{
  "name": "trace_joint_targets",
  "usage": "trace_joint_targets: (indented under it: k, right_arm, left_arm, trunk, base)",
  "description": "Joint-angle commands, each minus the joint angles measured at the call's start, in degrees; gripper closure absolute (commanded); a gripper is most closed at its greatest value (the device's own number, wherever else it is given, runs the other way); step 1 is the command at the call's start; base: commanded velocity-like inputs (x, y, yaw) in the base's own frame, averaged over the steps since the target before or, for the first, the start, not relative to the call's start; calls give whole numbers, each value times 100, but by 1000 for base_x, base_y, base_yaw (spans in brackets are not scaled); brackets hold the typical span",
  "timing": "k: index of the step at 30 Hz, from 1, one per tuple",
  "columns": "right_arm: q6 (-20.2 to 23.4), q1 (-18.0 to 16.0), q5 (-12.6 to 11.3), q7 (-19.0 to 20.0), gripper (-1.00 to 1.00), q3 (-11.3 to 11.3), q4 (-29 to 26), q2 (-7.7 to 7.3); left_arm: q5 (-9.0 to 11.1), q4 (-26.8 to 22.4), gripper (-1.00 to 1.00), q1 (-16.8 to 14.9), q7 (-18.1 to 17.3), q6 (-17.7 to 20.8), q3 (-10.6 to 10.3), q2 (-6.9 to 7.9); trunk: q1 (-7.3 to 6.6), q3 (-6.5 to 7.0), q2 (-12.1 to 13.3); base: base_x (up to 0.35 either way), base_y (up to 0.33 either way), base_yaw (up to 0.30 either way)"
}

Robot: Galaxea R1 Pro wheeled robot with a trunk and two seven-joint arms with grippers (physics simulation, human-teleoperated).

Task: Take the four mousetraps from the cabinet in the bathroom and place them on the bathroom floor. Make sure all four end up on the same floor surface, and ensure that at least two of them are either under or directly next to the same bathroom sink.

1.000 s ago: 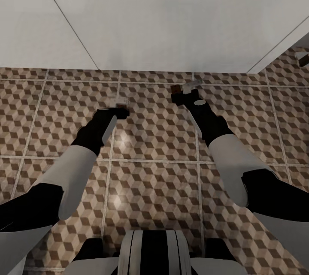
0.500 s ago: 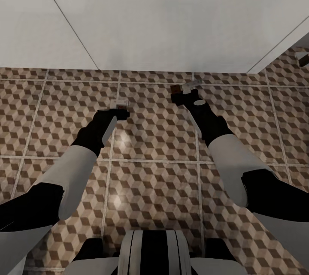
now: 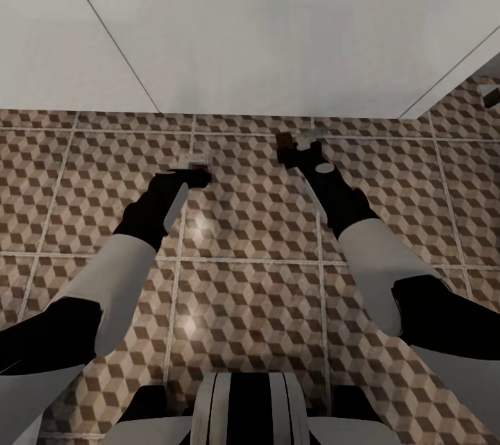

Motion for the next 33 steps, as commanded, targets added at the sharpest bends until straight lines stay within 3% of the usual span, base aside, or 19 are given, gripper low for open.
trace_joint_targets:
  k: [1,8,16,27,33]
  right_arm:
    - [-16,4,41,19,100,0,-15,-1]
    - [-110,27,43,34,100,0,-43,-18]
    - [-160,70,52,312,100,-7,-90,-27]
    - [-425,259,60,348,100,-3,-525,-133]
    - [-401,699,73,321,100,-9,-865,-148]
  left_arm:
    - [24,165,100,-5,44,22,-16,-1]
    - [26,649,100,-15,58,14,-11,-6]
    - [20,807,100,-29,82,14,-11,-6]
    - [15,953,100,-35,87,1,-4,2]
    - [11,927,100,-35,81,-209,-2,13]
  trunk:
    - [-1,-3,-1]
    - [-1,-3,-1]
    - [-1,-3,-1]
    - [-1,-3,-1]
    - [-1,-3,-1]
  base:
    - [0,0,0]
    - [0,0,0]
    - [0,0,0]
    - [0,0,0]
    - [0,0,0]
